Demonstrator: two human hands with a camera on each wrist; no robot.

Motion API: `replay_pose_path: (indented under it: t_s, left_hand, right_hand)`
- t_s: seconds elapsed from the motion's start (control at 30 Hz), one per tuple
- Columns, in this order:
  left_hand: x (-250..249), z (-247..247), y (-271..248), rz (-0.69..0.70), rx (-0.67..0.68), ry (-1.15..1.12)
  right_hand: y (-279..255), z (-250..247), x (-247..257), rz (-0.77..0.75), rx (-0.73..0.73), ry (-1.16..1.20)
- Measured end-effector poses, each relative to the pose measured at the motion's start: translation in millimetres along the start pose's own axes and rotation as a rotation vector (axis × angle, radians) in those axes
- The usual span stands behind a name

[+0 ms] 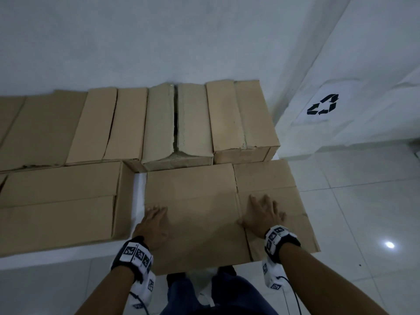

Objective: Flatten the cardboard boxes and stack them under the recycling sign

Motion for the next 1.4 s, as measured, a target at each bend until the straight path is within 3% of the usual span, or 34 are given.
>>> replay_pose_path:
  t_s: [0.13,0.33,0.63,0.83,0.9,1.07,1.2,1.3,1.4]
  left_hand:
    - [4,4,5,-0.006,0.002,0.005]
    - [9,11,12,-0.011,0.002,-0.01]
    - [6,8,10,-0.071,0.01,-0.001]
    - [-5,-32,16,-0.019,0.019,0.166]
    - [-8,-47,25,0.019,0.028,0.21]
    - [-24,-84,50,0.104,-0.105,0.284]
    - [-17,-83,72,0.141,-0.054,0.33]
    - [-19,-75,77,0.177,-0.033,0.25]
    - [-29,-89,72,0.214,-0.121,0.207]
  right_hand:
    - [-4,-5,-14,0.002,0.034,-0.014]
    - [-2,-23,-63,0.129,-0.015,0.019]
    - [8,-36,-64,0.108,-0.013,0.074]
    - [-3,-29,-61,0.197,0.013,0.199]
    - [-20,-21,-61,0.242,-0.005,0.283]
    - [-72,26,-60,0.401,-0.08,0.486]
    - [-100,62,-46,0.415,-0.172,0.543]
    - [-118,93,-31,0.483,-0.126,0.769]
    - [-122,113,-7,0.502,-0.132,0.976]
Point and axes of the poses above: each hand's wrist, its own y-axis towards the middle knuckle, its own z-axis out of the palm, x = y × z, the point moved 7 cm from there along y, towards the middle knuckle, and after that the axes turned 10 degrees about y, right-handed, at the moved point
